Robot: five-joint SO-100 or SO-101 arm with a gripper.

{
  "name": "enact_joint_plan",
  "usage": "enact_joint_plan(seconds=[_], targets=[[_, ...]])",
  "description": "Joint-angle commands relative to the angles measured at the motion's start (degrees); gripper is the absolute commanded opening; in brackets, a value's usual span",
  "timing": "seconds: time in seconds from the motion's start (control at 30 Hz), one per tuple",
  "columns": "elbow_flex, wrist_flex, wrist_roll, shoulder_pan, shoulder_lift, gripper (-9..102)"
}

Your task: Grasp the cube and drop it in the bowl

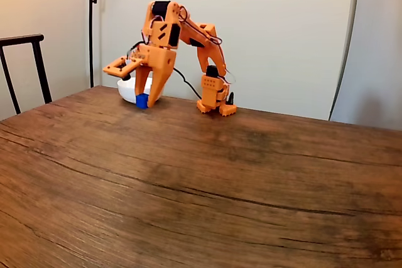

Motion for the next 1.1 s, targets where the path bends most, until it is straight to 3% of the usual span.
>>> enact_joint_plan(seconds=[0.0, 1.07], targets=[[-1.8, 3.3, 2.5, 2.2, 5.1, 5], [55.9, 3.2, 6.6, 27.4, 64.4, 5]])
